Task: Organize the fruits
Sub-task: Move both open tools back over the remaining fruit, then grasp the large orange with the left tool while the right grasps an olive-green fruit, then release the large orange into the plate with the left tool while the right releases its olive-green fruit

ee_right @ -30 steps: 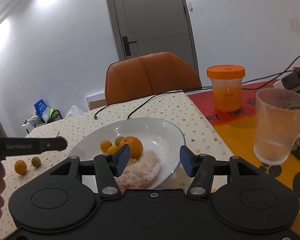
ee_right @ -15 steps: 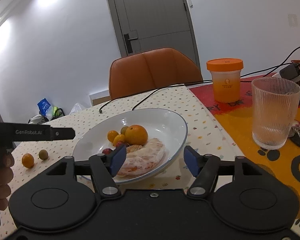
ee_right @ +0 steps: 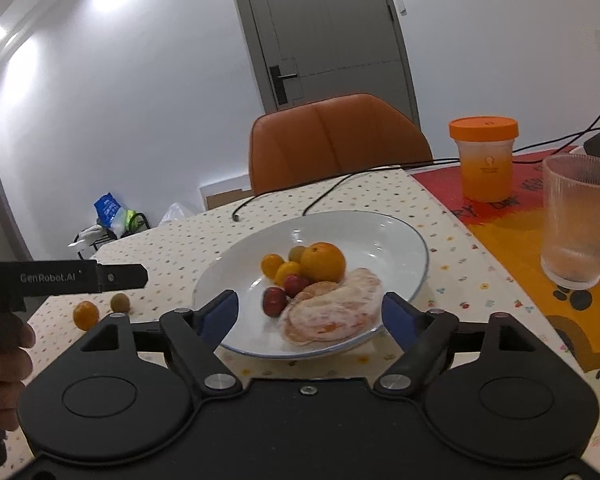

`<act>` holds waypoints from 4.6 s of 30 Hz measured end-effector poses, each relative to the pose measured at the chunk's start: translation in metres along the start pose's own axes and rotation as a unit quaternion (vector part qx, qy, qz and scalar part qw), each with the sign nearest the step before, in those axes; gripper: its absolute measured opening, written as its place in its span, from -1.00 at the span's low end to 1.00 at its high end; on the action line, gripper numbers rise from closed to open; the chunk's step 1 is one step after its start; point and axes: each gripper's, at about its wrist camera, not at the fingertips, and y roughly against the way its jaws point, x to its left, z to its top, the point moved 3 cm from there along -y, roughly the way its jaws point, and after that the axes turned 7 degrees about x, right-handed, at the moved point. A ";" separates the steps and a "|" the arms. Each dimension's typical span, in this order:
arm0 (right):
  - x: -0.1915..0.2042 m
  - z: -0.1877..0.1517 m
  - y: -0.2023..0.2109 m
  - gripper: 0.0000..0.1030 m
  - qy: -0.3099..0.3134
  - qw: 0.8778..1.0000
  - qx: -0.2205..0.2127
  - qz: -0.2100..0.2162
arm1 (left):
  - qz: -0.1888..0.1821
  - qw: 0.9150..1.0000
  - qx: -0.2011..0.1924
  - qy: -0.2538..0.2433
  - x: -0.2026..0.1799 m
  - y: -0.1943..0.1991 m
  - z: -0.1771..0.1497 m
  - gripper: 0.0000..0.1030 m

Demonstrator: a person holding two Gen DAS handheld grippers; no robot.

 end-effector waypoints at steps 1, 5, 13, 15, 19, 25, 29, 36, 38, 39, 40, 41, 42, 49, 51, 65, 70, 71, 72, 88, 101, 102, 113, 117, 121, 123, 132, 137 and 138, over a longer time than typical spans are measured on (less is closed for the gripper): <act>0.003 0.000 0.001 0.59 0.003 1.000 -0.001 0.000 | 0.000 1.000 -0.001 0.000 0.002 0.002 -0.001 0.54; 0.011 0.001 0.002 0.62 0.009 1.000 -0.002 0.000 | 0.008 1.000 -0.005 0.010 0.013 0.008 -0.003 0.62; 0.026 0.001 -0.001 0.76 0.006 1.000 -0.003 0.006 | 0.022 0.999 -0.007 0.025 0.036 0.017 -0.009 0.66; 0.030 0.001 -0.004 0.77 0.004 1.000 -0.001 0.010 | 0.027 0.999 -0.005 0.029 0.043 0.018 -0.010 0.67; 0.040 0.001 -0.008 0.85 0.003 1.000 0.000 0.024 | 0.039 0.999 -0.002 0.037 0.055 0.020 -0.012 0.67; 0.053 0.001 -0.016 0.88 -0.009 0.998 0.010 0.065 | 0.056 0.997 -0.002 0.046 0.072 0.025 -0.016 0.67; 0.064 0.002 -0.022 0.89 -0.003 0.997 0.016 0.072 | 0.067 0.996 -0.002 0.054 0.084 0.028 -0.018 0.67; 0.079 0.004 -0.032 0.89 0.012 0.996 0.028 0.086 | 0.085 0.994 -0.006 0.065 0.101 0.033 -0.019 0.67; 0.083 0.004 -0.034 0.89 0.016 0.995 0.031 0.091 | 0.086 0.994 -0.005 0.063 0.103 0.033 -0.019 0.67; 0.084 0.005 -0.036 0.89 0.017 0.995 0.032 0.093 | 0.086 0.994 -0.006 0.064 0.104 0.033 -0.019 0.67; 0.085 0.005 -0.038 0.89 0.018 0.995 0.034 0.095 | 0.086 0.994 -0.006 0.066 0.105 0.032 -0.019 0.67; 0.087 0.005 -0.040 0.89 0.018 0.994 0.037 0.097 | 0.086 0.994 -0.005 0.068 0.107 0.031 -0.019 0.67; 0.089 0.006 -0.042 0.89 0.019 0.994 0.040 0.098 | 0.085 0.994 -0.005 0.070 0.108 0.030 -0.019 0.67; 0.103 0.006 -0.058 0.89 0.039 0.992 0.063 0.104 | 0.089 0.993 0.003 0.074 0.114 0.017 -0.024 0.66; 0.105 0.007 -0.063 0.89 0.040 0.991 0.069 0.110 | 0.087 0.993 0.010 0.077 0.116 0.013 -0.025 0.64; 0.128 0.017 -0.091 0.87 0.077 0.984 0.096 0.129 | 0.089 0.991 0.026 0.095 0.129 -0.013 -0.020 0.41; 0.139 0.019 -0.101 0.77 0.100 0.980 0.109 0.133 | 0.078 0.990 0.048 0.107 0.135 -0.025 -0.021 -0.04; 0.141 0.020 -0.103 0.76 0.102 0.979 0.112 0.137 | 0.073 0.990 0.052 0.109 0.137 -0.027 -0.021 -0.11; 0.143 0.020 -0.105 0.74 0.104 0.978 0.115 0.138 | 0.071 0.990 0.052 0.110 0.137 -0.027 -0.021 -0.28; 0.185 0.022 -0.142 0.41 0.140 0.966 0.150 0.159 | 0.100 0.985 0.047 0.133 0.171 -0.014 -0.015 -0.29; 0.210 0.014 -0.165 -0.07 0.157 0.966 0.153 0.141 | 0.119 0.981 0.040 0.146 0.195 0.003 -0.020 -0.29; 0.210 0.012 -0.168 -0.36 0.158 0.965 0.155 0.138 | 0.119 0.981 0.040 0.148 0.195 0.003 -0.021 -0.29; 0.181 0.025 -0.138 -0.50 0.125 0.974 0.127 0.137 | 0.102 0.987 0.029 0.125 0.167 0.005 -0.009 -0.29; 0.166 0.030 -0.125 -0.50 0.120 0.978 0.114 0.128 | 0.091 0.989 0.026 0.110 0.147 0.002 -0.005 -0.29; 0.151 0.037 -0.112 -0.50 0.110 0.981 0.098 0.125 | 0.081 0.992 0.023 0.095 0.128 0.001 0.000 -0.29; 0.142 0.041 -0.105 -0.50 0.105 0.983 0.090 0.122 | 0.076 0.993 0.020 0.087 0.118 0.000 0.003 -0.29; 0.100 0.047 -0.083 -0.50 0.089 0.989 0.069 0.100 | 0.052 0.997 0.015 0.055 0.070 -0.008 0.013 -0.29; 0.077 0.048 -0.076 -0.50 0.076 0.991 0.062 0.091 | 0.041 0.998 0.015 0.040 0.048 -0.014 0.017 -0.29; 0.074 0.048 -0.075 -0.50 0.074 0.991 0.061 0.089 | 0.039 0.998 0.015 0.038 0.044 -0.015 0.018 -0.29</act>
